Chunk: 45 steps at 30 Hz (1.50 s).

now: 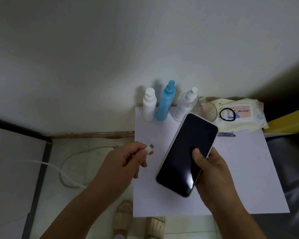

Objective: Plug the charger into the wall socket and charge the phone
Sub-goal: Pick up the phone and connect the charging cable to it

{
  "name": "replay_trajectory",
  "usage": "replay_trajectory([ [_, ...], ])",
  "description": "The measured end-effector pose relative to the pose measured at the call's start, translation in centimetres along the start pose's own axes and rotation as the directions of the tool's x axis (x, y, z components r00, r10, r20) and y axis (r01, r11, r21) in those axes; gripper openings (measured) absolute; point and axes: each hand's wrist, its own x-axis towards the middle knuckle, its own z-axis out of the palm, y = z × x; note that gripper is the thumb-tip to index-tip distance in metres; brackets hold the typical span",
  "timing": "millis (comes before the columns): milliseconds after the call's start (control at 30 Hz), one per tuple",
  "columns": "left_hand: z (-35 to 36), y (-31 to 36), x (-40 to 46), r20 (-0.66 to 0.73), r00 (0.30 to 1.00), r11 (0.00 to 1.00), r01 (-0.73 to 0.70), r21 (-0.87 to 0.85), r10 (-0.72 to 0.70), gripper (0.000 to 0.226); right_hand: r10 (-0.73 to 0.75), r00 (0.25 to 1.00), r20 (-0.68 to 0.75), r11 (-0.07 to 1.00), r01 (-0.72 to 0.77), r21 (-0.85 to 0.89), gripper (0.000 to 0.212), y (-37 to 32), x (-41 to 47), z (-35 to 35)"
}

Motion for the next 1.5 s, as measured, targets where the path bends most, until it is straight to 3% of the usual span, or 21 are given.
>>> replay_trajectory([
  [100, -0.2, 0.1, -0.1, 0.014, 1.0, 1.0, 0.012, -0.01, -0.012, 0.024, 0.193, 0.98, -0.058, 0.939, -0.167, 0.302, 0.021, -0.2, 0.3, 0.4],
  [167, -0.2, 0.2, -0.3, 0.028, 0.999, 0.999, 0.017, -0.031, -0.016, 0.02, 0.278, 0.954, -0.114, 0.856, -0.192, 0.48, 0.019, -0.3, 0.5, 0.7],
  [233, -0.1, 0.4, -0.6, 0.053, 0.998, 0.999, 0.026, -0.039, -0.024, 0.018, 0.315, 0.933, -0.172, 0.815, -0.173, 0.553, 0.018, 0.1, 0.8, 0.9],
  [400, 0.4, 0.3, -0.7, 0.107, 0.992, 0.998, 0.065, 0.019, -0.067, 0.017, 0.304, 0.923, -0.237, 0.83, -0.135, 0.541, 0.012, 1.2, 0.6, 1.6],
  [567, 0.7, -0.1, -0.5, 0.101, 0.989, 0.993, 0.101, 0.067, -0.108, 0.019, 0.207, 0.955, -0.212, 0.883, -0.089, 0.462, 0.011, 1.8, 0.4, 2.1],
  [800, 1.0, -0.6, -0.5, 0.103, 0.982, 0.987, 0.152, 0.054, -0.157, 0.02, 0.099, 0.985, -0.142, 0.934, -0.043, 0.356, 0.015, 2.3, 0.1, 2.9],
  [1000, 1.0, -0.5, -0.3, 0.094, 0.985, 0.989, 0.145, 0.026, -0.147, 0.02, -0.016, 0.983, -0.181, 0.94, 0.077, 0.331, 0.018, 1.3, 0.5, 2.7],
  [1500, 1.0, -0.1, 0.5, 0.123, 0.98, 0.987, 0.146, 0.074, -0.154, 0.021, -0.011, 0.981, -0.192, 0.948, 0.071, 0.309, 0.017, 1.0, 1.2, 2.5],
])
